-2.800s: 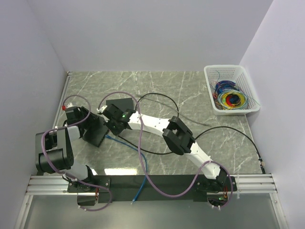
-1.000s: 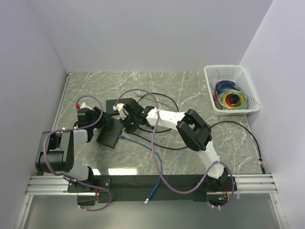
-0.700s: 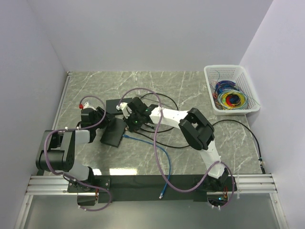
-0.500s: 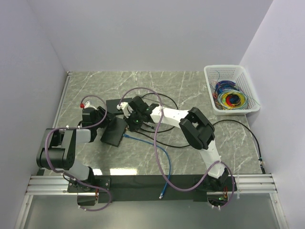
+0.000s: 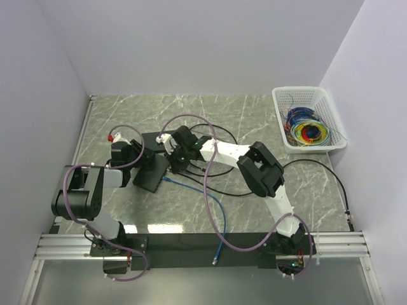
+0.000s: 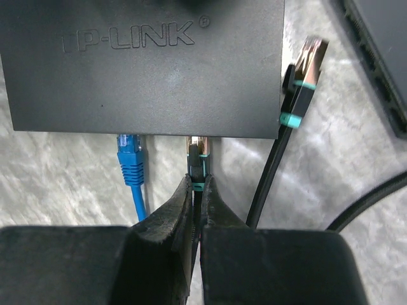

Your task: Insert the plug into the switch port

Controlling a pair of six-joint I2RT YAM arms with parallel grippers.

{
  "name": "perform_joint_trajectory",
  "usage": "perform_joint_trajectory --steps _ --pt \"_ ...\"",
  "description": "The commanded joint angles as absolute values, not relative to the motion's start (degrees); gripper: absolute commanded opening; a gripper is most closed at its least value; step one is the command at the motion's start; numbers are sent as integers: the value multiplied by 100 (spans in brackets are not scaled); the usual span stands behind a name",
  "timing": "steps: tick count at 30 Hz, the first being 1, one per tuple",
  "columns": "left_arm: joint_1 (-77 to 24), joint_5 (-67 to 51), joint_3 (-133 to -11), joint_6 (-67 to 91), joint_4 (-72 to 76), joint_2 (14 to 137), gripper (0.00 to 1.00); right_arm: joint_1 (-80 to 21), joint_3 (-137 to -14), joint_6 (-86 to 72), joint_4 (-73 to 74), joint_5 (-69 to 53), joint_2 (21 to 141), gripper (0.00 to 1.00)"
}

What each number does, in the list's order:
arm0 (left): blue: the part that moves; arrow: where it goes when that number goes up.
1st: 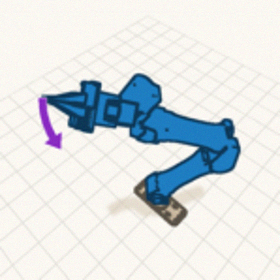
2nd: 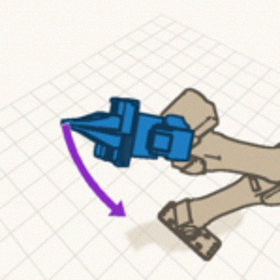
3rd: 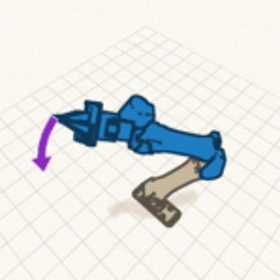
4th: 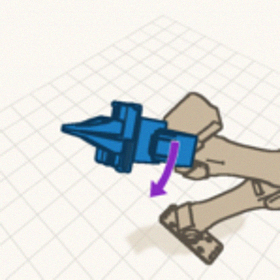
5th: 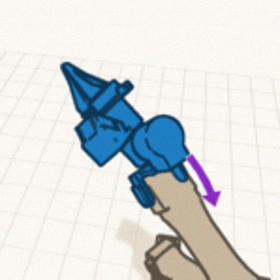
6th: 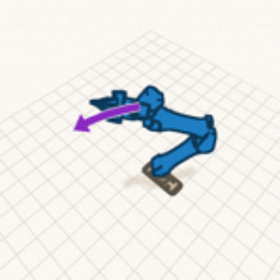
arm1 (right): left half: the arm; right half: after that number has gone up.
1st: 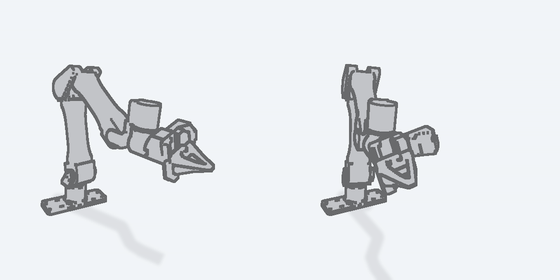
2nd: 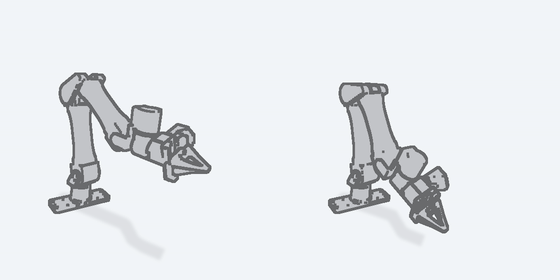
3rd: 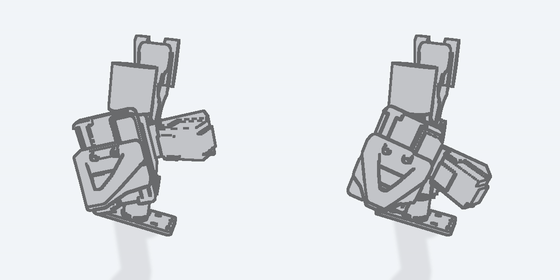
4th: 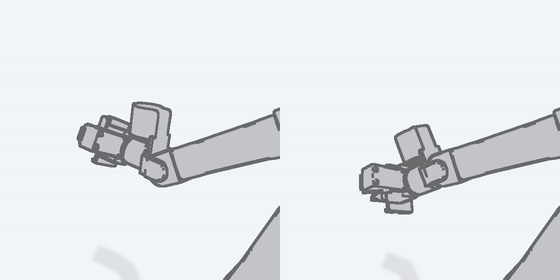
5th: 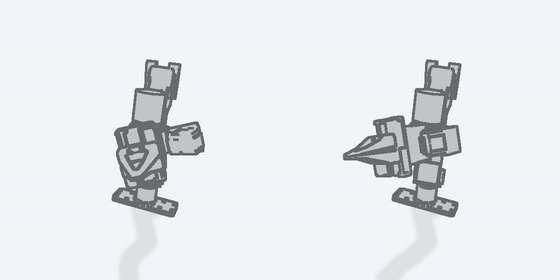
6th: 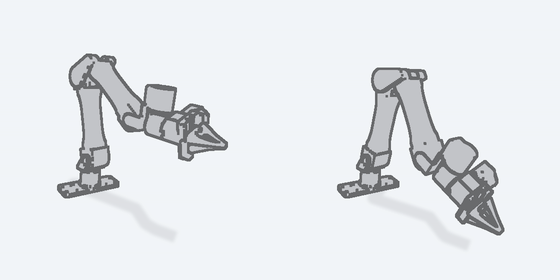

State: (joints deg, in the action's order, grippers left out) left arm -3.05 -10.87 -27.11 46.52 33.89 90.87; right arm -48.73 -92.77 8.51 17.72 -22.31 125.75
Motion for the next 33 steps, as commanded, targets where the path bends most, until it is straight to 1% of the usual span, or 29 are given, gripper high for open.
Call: perform_joint_trajectory --steps 1,5,14,18,22,26,28,31,33 --pt "-940 -2531 -2364 4948 2259 9325 45 -4983 -10160 572 -1186 -2636 12744 0" --pt "-1019 -2558 -2321 5010 2241 9281 44 -5045 -10336 378 -1379 -2523 12902 0" --pt "-1178 -2242 -2189 5097 2030 9018 43 -5062 -10459 150 -1652 -2540 12718 0" --pt "-1257 -2066 -2197 5142 1872 9000 43 -5141 -11054 158 -1312 -2567 12858 0" --pt "-1336 -1899 -2206 5185 1811 8974 43 -5203 -11338 202 -1143 -2488 12955 0" --pt "-1389 -1907 -2188 5238 1881 9017 43 -5221 -11776 158 -845 -2496 13297 0" --pt "-1415 -1907 -2188 5238 1872 9026 43 -5221 -11751 167 -817 -2479 13359 0" --pt "-1415 -1846 -2214 5221 1750 8939 43 -5238 -11208 158 -1019 -2408 13176 0" --pt "-1415 -1697 -2276 5194 1381 8790 43 -5238 -10707 158 -1177 -2347 12921 0"
